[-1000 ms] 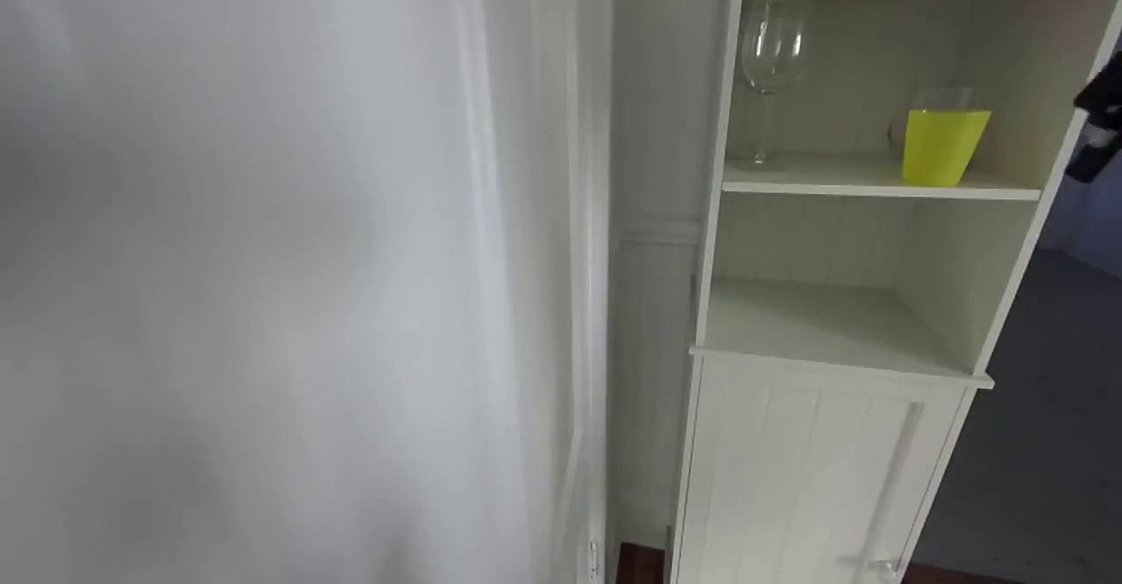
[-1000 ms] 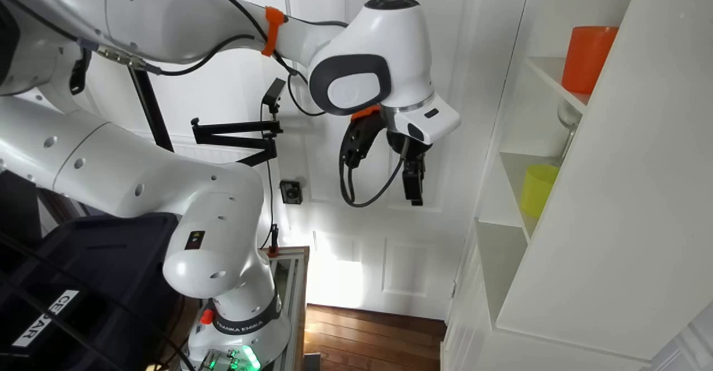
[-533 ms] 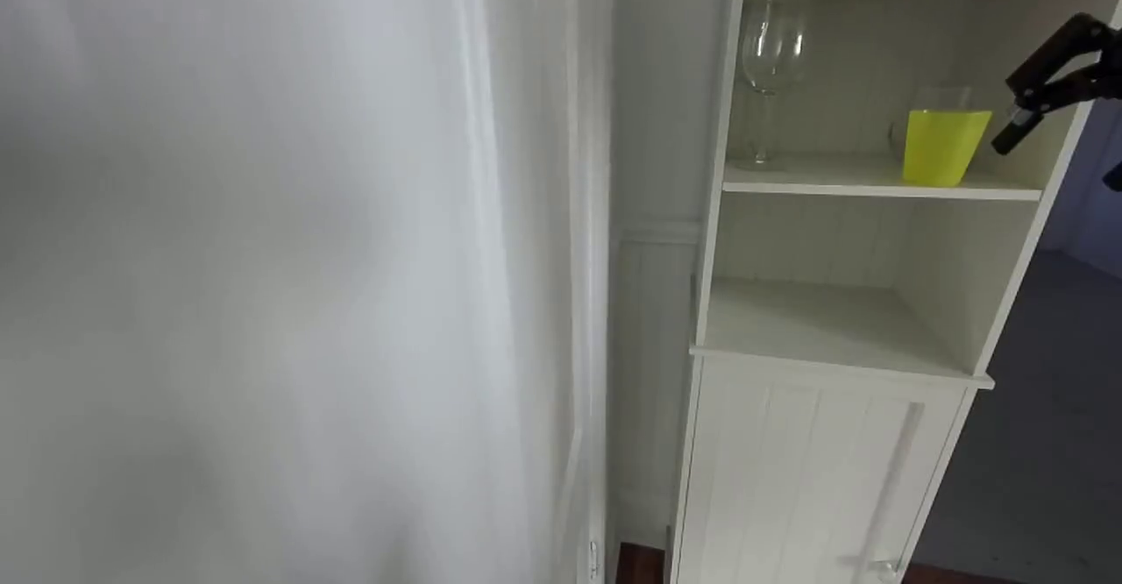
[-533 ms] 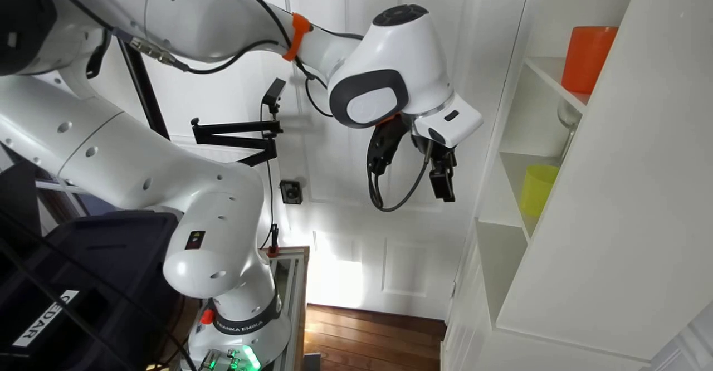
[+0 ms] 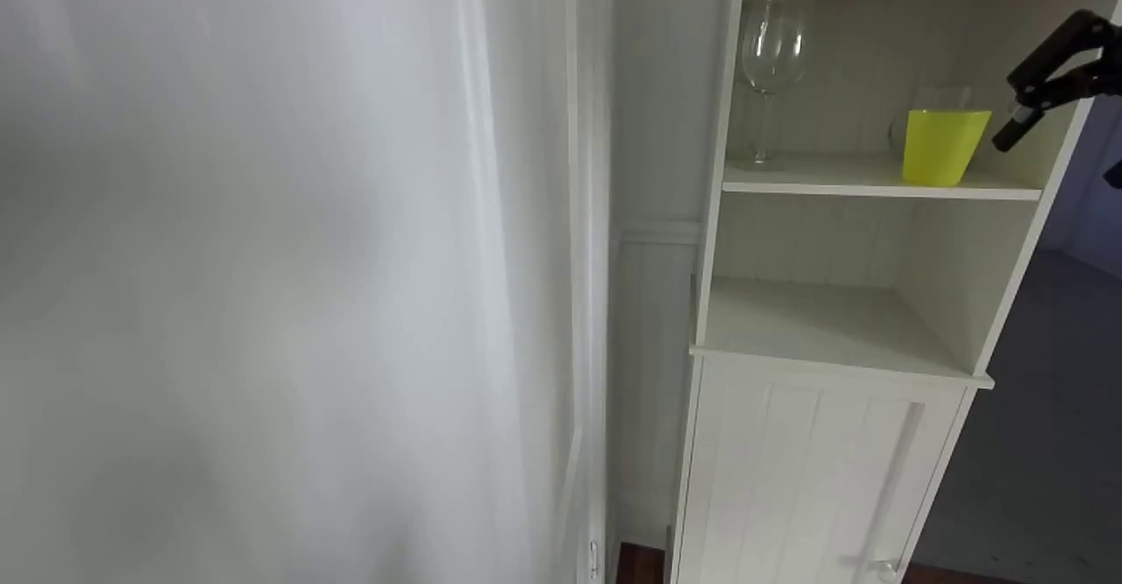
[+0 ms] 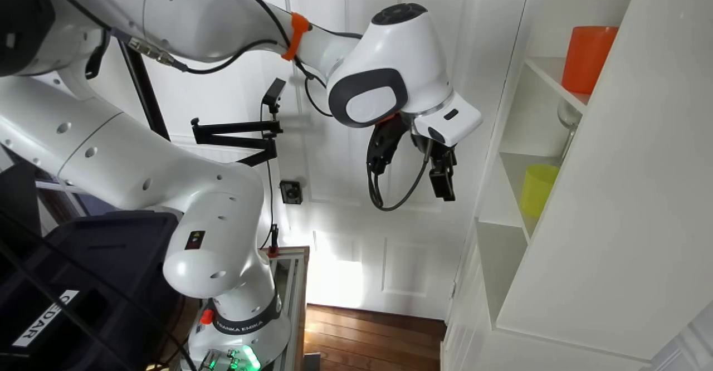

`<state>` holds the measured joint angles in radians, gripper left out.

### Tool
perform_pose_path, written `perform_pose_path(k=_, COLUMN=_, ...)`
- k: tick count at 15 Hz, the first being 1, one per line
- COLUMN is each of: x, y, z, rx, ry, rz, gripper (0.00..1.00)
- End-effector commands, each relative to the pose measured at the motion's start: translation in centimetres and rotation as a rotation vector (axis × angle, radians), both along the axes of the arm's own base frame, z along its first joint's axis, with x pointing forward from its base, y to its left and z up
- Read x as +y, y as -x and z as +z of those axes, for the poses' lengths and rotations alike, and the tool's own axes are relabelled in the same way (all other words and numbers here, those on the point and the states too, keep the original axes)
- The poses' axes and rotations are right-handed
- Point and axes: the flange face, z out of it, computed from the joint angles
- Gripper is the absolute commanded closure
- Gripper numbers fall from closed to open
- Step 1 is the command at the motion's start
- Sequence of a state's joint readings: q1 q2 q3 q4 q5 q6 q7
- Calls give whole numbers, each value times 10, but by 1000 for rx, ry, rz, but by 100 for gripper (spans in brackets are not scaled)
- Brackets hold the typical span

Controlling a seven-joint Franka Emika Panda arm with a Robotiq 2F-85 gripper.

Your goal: Pick up the yellow cup and put it on the top shelf next to the orange cup

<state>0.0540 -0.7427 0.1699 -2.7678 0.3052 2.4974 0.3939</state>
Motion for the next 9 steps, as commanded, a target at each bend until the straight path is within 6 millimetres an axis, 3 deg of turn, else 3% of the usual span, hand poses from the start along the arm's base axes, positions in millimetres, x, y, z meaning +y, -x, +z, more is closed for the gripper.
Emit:
perform_pose_path(k=1, x=-2, y=-1, z=1, rx=13, ry=5, rz=-29, gripper=0)
perform_pose_path(k=9, x=-48, y=-16, z=21, rx=-12, ry=-49, rz=-300, gripper=0)
